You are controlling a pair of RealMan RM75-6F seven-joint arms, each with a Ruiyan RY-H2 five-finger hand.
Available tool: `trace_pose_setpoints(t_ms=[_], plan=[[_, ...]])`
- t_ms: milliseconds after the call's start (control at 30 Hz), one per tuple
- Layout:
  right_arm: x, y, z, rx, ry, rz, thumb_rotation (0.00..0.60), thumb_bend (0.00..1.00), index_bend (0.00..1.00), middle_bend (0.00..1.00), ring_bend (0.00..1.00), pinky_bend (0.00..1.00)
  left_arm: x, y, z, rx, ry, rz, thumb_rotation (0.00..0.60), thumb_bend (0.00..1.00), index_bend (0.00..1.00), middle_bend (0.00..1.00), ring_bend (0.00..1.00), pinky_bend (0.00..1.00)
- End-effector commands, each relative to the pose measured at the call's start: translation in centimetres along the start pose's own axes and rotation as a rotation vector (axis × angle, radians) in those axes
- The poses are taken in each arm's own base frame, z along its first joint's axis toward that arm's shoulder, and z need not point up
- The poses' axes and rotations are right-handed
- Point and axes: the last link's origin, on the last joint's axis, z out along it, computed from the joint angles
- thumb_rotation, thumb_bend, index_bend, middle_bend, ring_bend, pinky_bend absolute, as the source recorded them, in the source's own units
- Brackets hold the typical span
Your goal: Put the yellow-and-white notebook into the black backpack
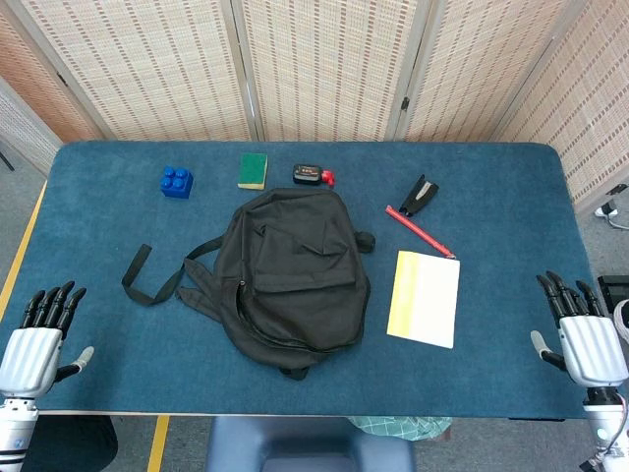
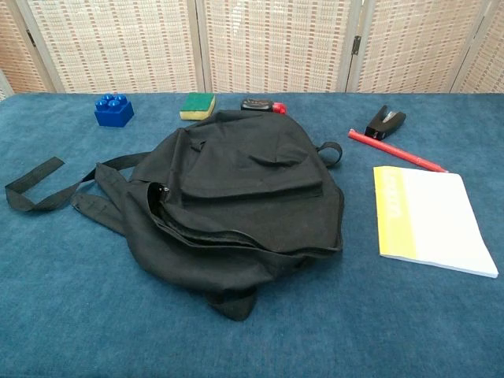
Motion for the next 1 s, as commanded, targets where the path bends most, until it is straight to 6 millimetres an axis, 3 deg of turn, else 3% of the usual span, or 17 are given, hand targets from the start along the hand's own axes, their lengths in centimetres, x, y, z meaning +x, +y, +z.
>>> trace_pose_setpoints(t_ms=[33, 533, 633, 800, 1000], plan=[[-0.1, 0.0, 0.1, 0.002, -0.003, 0.003, 0.600, 0.38, 0.03, 0.09, 0.19, 0.09, -0.1, 0.1, 0.1, -0.003, -0.005, -0.002, 0.600, 0.31, 0.04, 0.05, 0.06, 0.00], [-0.3, -0.4, 0.4, 0.038, -0.016, 0.033, 0.600, 0.40, 0.03, 0.13, 0.22, 0.11, 0.0, 0.2, -0.3, -0.007, 0.003, -0.020, 0.600, 0.31, 0.05, 0.05, 0.06, 0.00], [-0.5, -1.0, 1.3, 0.060, -0.044, 0.049, 0.600, 0.51, 0.01, 0.14, 0.23, 0.11, 0.0, 0.3, -0.3, -0.010, 0.007, -0.024, 0.600, 0.31, 0.05, 0.05, 0.06, 0.00], [-1.4, -2.6, 4.1, 0.105, -0.123, 0.102, 0.600, 0.79, 0.00, 0.18, 0.24, 0.13, -0.1, 0.4, -0.3, -0.009, 0.005, -0.029, 0.600, 0.31, 0.05, 0.05, 0.06, 0.00], [-2.6, -5.3, 8.1, 0.165, -0.222, 0.130, 0.600, 0.97, 0.00, 0.28, 0.24, 0.13, -0.1, 0.3, -0.4, -0.005, 0.005, -0.030, 0.600, 0.31, 0.06, 0.05, 0.07, 0.00]])
